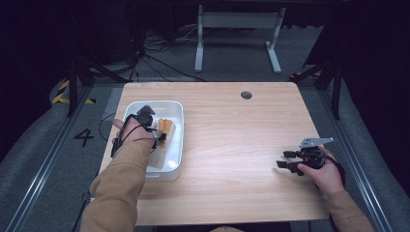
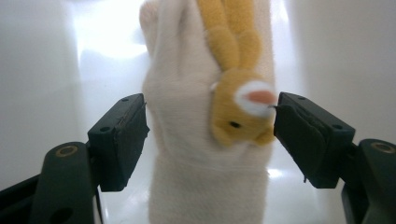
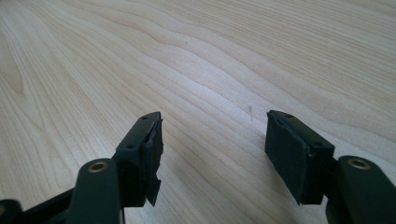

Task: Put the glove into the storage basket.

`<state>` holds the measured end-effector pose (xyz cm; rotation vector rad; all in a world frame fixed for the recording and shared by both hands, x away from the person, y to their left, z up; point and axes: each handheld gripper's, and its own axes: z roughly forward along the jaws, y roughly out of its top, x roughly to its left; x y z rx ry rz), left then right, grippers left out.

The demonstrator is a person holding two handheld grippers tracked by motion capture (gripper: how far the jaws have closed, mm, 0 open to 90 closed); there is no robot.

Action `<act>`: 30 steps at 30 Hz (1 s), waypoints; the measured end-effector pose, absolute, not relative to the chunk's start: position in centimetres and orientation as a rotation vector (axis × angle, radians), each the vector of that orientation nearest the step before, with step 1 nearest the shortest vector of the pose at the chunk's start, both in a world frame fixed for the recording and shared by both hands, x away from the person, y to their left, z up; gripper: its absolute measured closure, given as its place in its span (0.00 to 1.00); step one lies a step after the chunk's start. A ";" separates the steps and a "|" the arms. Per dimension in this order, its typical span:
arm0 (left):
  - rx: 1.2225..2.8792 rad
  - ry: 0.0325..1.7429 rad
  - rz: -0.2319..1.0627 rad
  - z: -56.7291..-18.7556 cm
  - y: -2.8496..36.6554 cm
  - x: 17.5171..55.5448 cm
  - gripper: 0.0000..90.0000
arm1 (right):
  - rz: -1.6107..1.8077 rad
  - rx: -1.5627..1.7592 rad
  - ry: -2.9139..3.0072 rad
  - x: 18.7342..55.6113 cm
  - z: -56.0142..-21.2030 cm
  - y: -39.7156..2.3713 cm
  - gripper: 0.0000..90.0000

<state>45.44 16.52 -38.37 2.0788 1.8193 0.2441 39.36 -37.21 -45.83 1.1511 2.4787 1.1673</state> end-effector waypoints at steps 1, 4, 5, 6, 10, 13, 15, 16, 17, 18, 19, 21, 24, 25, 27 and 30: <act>2.075 1.810 0.244 -38.1 16.5 45.3 0.30 | 1.167 1.151 2.479 39.4 -45.8 -37.2 0.42; 2.075 1.788 0.260 -37.6 16.5 45.1 0.30 | 1.165 1.150 2.481 39.4 -45.8 -37.1 0.42; 2.073 1.767 0.268 -37.1 16.4 44.9 0.30 | 1.165 1.147 2.481 39.4 -45.8 -37.1 0.42; 2.074 1.756 0.272 -36.9 16.4 44.7 0.30 | 1.166 1.147 2.481 39.4 -45.8 -37.1 0.42; 2.056 1.683 0.273 -35.8 15.9 44.0 0.32 | 1.165 1.149 2.480 39.4 -45.8 -37.1 0.42; 2.063 1.624 0.289 -34.8 15.5 43.2 0.32 | 1.163 1.149 2.478 39.4 -45.8 -37.1 0.41; 2.047 1.581 0.284 -34.0 15.3 42.7 0.33 | 1.162 1.147 2.480 39.4 -45.8 -37.1 0.42; 2.039 1.566 0.284 -33.7 15.3 42.4 0.34 | 1.164 1.148 2.478 39.5 -45.8 -37.1 0.42; 2.039 1.566 0.284 -33.7 15.3 42.4 0.35 | 1.164 1.148 2.478 39.5 -45.8 -37.1 0.42; 2.020 1.509 0.288 -32.9 15.0 41.7 0.35 | 1.159 1.141 2.481 39.5 -45.8 -37.0 0.41; 2.011 1.482 0.292 -32.6 14.8 41.4 0.35 | 1.162 1.140 2.483 39.5 -45.8 -36.9 0.41; 2.018 1.448 0.300 -32.3 14.7 41.1 0.35 | 1.160 1.136 2.484 39.4 -45.8 -36.8 0.41; 2.015 1.340 0.343 -31.6 14.1 40.2 0.36 | 1.154 1.128 2.491 39.3 -45.8 -36.8 0.41; 2.028 1.264 0.355 -31.1 13.6 39.6 0.36 | 1.153 1.125 2.491 39.3 -45.8 -36.9 0.41; 2.028 1.218 0.351 -30.7 13.1 39.1 0.36 | 1.154 1.130 2.485 39.3 -45.8 -36.9 0.41; 2.016 1.134 0.332 -30.4 12.2 38.5 0.38 | 1.157 1.122 2.482 39.2 -45.8 -36.9 0.41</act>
